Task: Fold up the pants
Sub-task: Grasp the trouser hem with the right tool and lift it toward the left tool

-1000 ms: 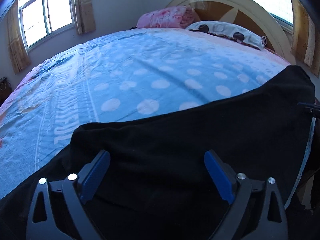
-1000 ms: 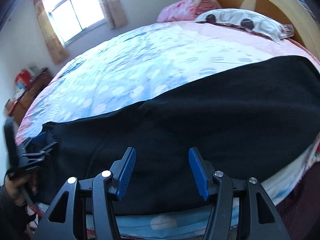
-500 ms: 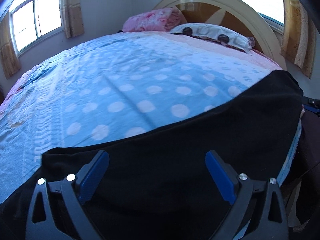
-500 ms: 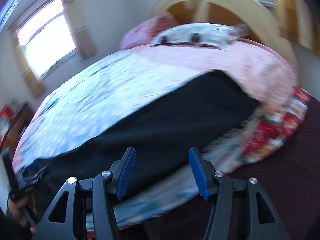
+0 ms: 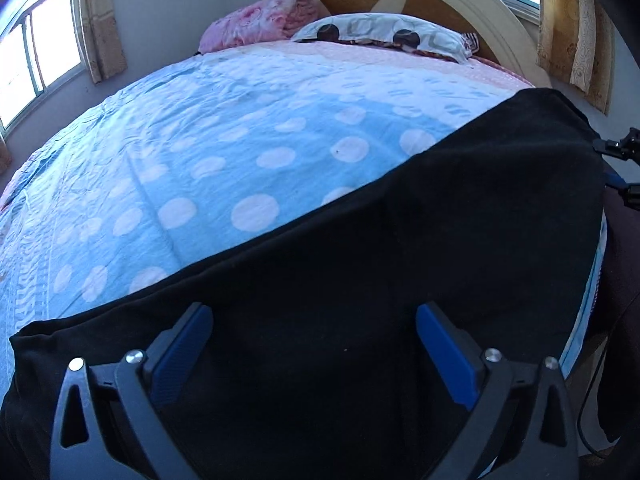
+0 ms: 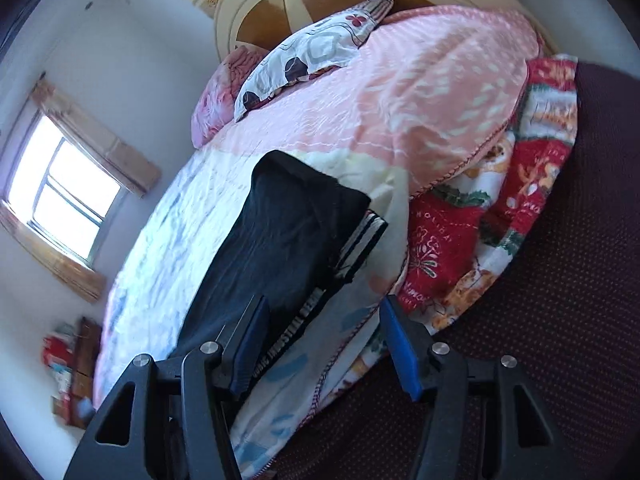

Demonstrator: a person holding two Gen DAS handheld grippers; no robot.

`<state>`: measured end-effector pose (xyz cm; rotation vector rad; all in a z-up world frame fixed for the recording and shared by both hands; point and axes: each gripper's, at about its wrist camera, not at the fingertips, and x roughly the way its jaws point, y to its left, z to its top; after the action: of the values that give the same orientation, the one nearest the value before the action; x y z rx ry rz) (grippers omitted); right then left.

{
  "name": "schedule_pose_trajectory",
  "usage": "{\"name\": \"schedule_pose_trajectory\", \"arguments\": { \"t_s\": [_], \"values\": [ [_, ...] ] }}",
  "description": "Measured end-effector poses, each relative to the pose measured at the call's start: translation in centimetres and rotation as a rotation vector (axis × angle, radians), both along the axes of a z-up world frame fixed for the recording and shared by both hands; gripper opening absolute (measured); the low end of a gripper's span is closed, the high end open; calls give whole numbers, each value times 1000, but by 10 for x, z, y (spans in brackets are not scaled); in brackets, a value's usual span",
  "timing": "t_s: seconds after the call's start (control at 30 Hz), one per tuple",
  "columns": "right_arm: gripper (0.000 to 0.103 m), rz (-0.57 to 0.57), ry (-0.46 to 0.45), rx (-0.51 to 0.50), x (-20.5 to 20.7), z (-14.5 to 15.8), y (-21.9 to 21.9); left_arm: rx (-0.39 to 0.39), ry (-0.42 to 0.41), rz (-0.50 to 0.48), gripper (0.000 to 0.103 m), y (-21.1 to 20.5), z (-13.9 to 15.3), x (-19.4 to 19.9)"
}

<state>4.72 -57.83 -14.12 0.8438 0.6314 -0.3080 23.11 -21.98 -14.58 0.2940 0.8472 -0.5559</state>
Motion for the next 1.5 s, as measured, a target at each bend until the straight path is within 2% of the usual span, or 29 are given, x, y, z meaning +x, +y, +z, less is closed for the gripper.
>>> {"name": "schedule_pose_trajectory", "arguments": {
  "t_s": [0.37,0.47,0.53,0.63,0.83,0.93,1.0,1.07,1.1,1.27,1.3,1.37,1.43,1.5],
  "values": [
    [59,-42,-79,160,2,-16,-33,-16,-5,12,103,2,-1,-2],
    [58,-34,-111,150,-2,-8,-31,-19,-6,9,103,3,0,-2],
    [42,-18,-115,123,-1,-3,-26,-18,-6,10,103,3,0,-2],
    [28,-15,-91,103,5,-3,-25,-18,-7,10,103,3,0,-2],
    [20,-8,-106,71,13,1,-27,-20,-4,8,103,4,1,-1],
    [18,8,-127,-17,12,13,-18,-17,-5,9,103,4,1,-2],
    [18,25,-116,-112,17,24,-8,-17,-2,10,103,4,1,-2],
    [17,61,-107,-228,21,37,6,-25,12,19,103,6,4,-1],
    [16,99,-103,-331,25,48,22,-42,22,28,103,7,6,-1],
    [12,340,-148,-647,37,78,104,-279,132,23,103,21,18,1],
    [12,410,-150,-708,40,78,127,-324,159,15,103,23,20,2],
    [12,523,-129,-766,49,67,162,-387,204,7,103,23,20,3],
    [11,622,-62,-793,61,43,193,-433,236,-6,103,20,20,3],
    [11,687,-12,-777,68,20,211,-468,259,-24,103,16,20,1]
  ]
}}
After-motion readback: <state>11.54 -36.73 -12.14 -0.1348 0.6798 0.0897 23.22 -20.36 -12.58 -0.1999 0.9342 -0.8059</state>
